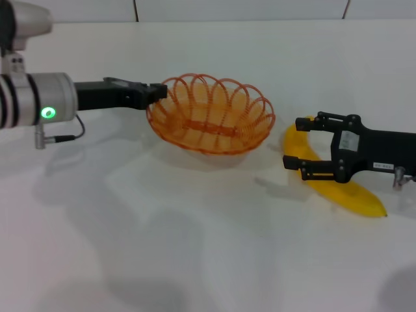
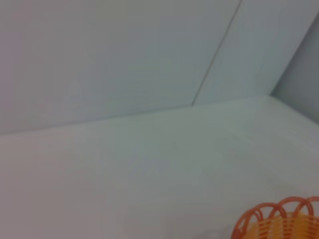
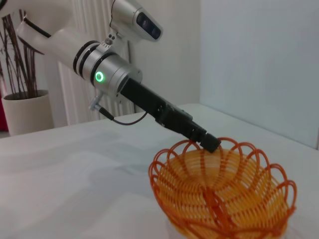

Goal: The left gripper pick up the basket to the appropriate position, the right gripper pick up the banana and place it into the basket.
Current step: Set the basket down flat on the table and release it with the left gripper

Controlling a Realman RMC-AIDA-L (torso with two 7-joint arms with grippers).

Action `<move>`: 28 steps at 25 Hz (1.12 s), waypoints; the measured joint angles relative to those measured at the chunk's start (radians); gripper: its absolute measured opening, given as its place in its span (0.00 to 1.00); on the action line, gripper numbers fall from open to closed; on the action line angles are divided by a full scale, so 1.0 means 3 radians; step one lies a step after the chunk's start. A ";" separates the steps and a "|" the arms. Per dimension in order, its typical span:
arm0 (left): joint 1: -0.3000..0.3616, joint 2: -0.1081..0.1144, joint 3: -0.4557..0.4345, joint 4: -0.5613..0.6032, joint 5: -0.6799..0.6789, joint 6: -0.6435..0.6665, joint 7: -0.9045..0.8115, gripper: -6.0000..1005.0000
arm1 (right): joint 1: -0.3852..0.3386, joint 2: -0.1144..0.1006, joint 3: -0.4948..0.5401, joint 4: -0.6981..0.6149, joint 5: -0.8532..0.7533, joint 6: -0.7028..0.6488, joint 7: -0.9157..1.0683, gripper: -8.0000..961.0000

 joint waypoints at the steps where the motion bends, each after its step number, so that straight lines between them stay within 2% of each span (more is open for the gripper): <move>1: 0.0000 -0.0003 -0.0002 0.0063 0.0016 -0.0103 0.0000 0.07 | 0.0009 0.0003 0.0000 0.0008 0.0000 0.0025 0.0001 0.85; 8: 0.0048 -0.0013 -0.0024 0.0395 0.0032 -0.0694 0.0111 0.07 | 0.0058 0.0011 0.0000 0.0079 0.0000 0.0095 0.0001 0.85; 28: 0.0059 -0.0020 -0.0030 0.0425 -0.0027 -0.0691 0.0116 0.08 | 0.0057 0.0009 0.0000 0.0081 0.0000 0.0087 0.0000 0.85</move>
